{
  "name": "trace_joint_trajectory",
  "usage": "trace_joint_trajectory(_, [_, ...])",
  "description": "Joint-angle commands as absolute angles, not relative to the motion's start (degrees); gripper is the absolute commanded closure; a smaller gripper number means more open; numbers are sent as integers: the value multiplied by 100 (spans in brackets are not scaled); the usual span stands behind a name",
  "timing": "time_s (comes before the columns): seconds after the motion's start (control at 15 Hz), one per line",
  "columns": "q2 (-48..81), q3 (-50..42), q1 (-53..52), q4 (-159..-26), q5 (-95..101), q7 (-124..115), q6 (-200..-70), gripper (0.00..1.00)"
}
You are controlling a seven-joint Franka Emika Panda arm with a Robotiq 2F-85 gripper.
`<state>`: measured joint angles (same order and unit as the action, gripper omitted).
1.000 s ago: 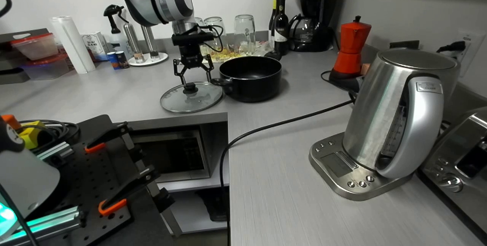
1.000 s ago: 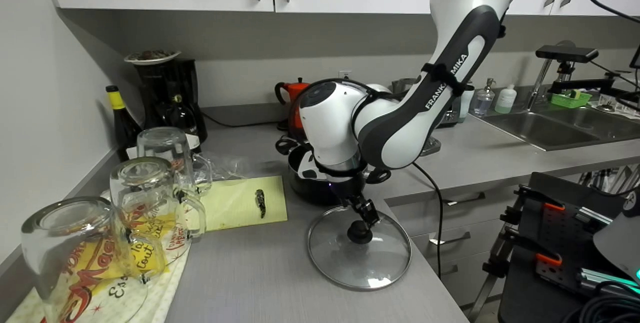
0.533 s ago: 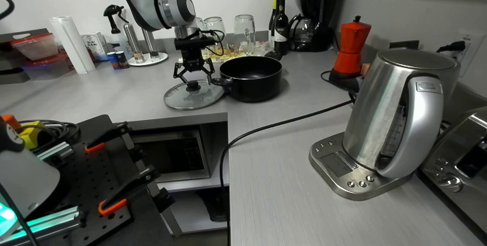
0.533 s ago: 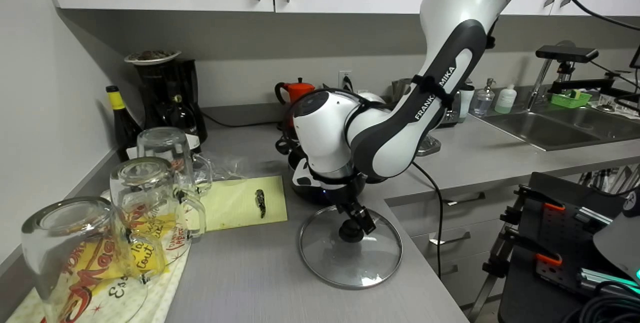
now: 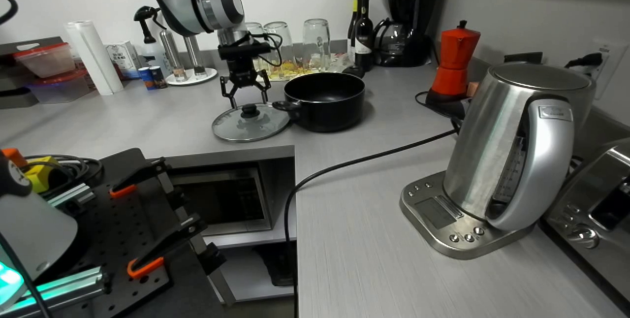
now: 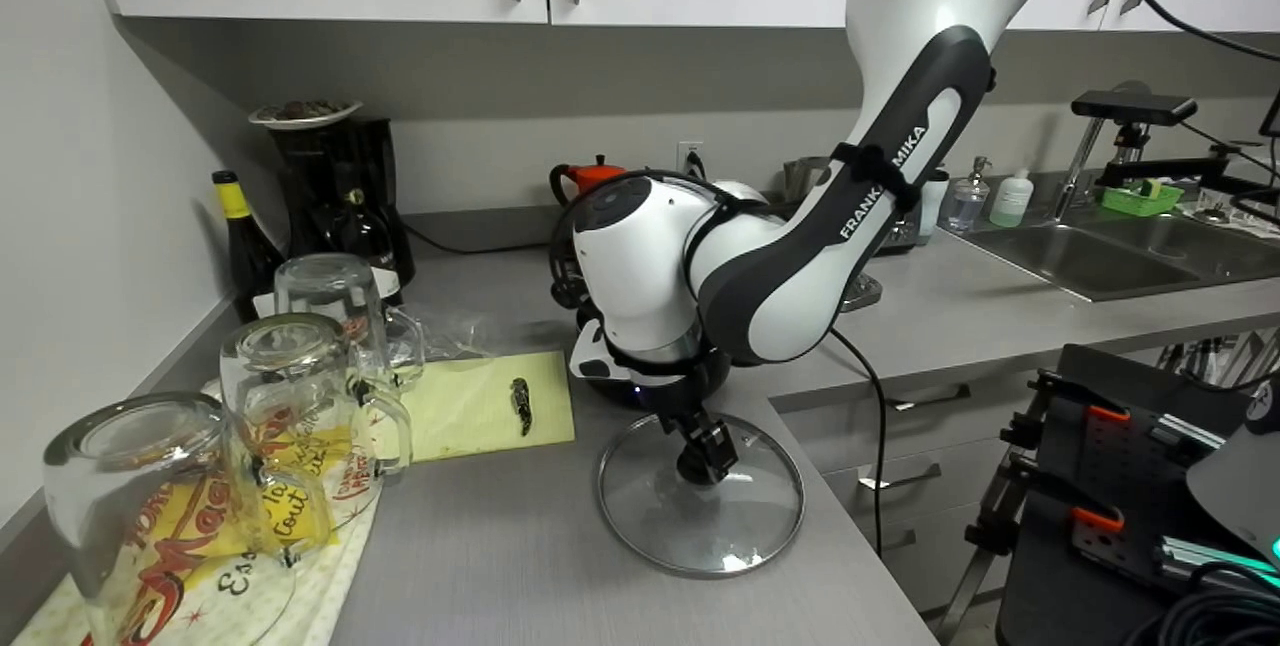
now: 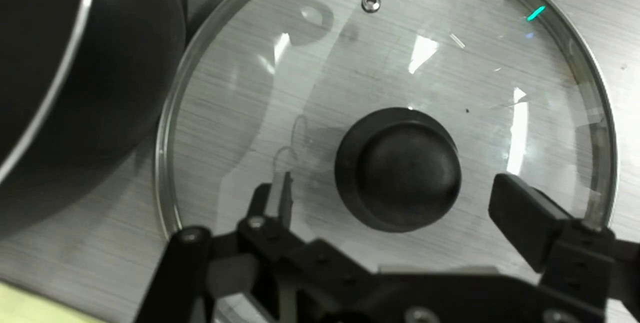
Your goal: Put the lid on the pot
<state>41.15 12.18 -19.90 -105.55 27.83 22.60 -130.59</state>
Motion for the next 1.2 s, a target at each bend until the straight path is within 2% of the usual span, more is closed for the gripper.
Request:
trace_joint_trajectory(0.0, [4078, 1196, -1966, -10524, 2801, 2315, -13059, 0])
trace_joint_trajectory(0.4, [4143, 1181, -1859, -10478, 2759, 2364, -13049, 0])
trace_joint_trajectory(0.47, [4140, 1193, -1851, -10490, 2760, 2374, -13058, 25])
trace_joint_trajectory(0.53, [4143, 1197, -1853, -10492, 2765, 2381, -13061, 26])
trace_joint_trajectory(0.93, [4183, 1235, -1880, -10489, 2754, 2405, -13035, 72])
trace_joint_trajectory(1.13, [4106, 1244, -1866, -10541, 2743, 2388, -13060, 75])
